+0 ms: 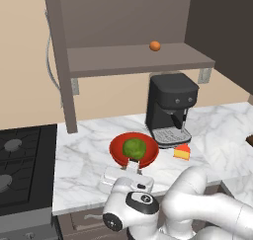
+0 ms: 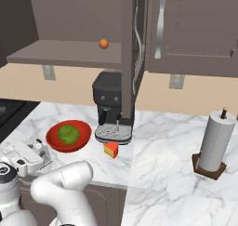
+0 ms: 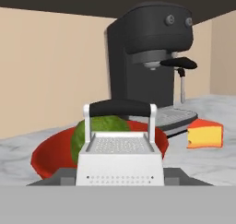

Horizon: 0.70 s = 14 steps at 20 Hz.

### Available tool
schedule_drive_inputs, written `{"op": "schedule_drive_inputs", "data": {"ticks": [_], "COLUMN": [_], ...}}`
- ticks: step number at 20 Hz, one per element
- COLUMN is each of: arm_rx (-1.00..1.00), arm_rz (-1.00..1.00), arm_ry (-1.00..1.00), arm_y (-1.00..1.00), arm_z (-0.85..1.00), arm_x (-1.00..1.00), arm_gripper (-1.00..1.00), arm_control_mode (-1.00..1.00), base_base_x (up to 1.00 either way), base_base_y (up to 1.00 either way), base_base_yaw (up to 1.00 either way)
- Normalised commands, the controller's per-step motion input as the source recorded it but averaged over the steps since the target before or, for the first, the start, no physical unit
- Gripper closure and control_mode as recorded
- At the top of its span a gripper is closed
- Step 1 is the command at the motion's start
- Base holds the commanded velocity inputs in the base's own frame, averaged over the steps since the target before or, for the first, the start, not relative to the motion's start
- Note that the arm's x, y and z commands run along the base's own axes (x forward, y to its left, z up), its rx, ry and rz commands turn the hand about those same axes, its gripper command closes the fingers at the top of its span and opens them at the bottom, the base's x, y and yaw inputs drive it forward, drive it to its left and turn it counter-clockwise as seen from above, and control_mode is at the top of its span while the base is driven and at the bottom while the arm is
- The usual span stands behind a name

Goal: Pick the cheese from the fridge and the cheese grater from the cabinet and place them next to the salad bowl.

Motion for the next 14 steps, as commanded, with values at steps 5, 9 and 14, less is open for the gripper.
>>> {"op": "schedule_drive_inputs", "data": {"ticks": [5,9,14], "arm_rx": [0.0,0.0,0.0], "arm_rz": [0.0,0.0,0.0], "arm_ry": [0.0,-0.01,-0.04], "arm_y": [0.05,0.34,0.32], "arm_z": [-0.26,-0.21,-0.09], "arm_x": [0.18,0.11,0.11], "arm_gripper": [1.0,1.0,1.0], "arm_control_mode": [-1.0,-1.0,-1.0], "base_base_x": [0.0,0.0,0.0], "base_base_y": [0.0,0.0,0.0], "base_base_yaw": [0.0,0.0,0.0]}}
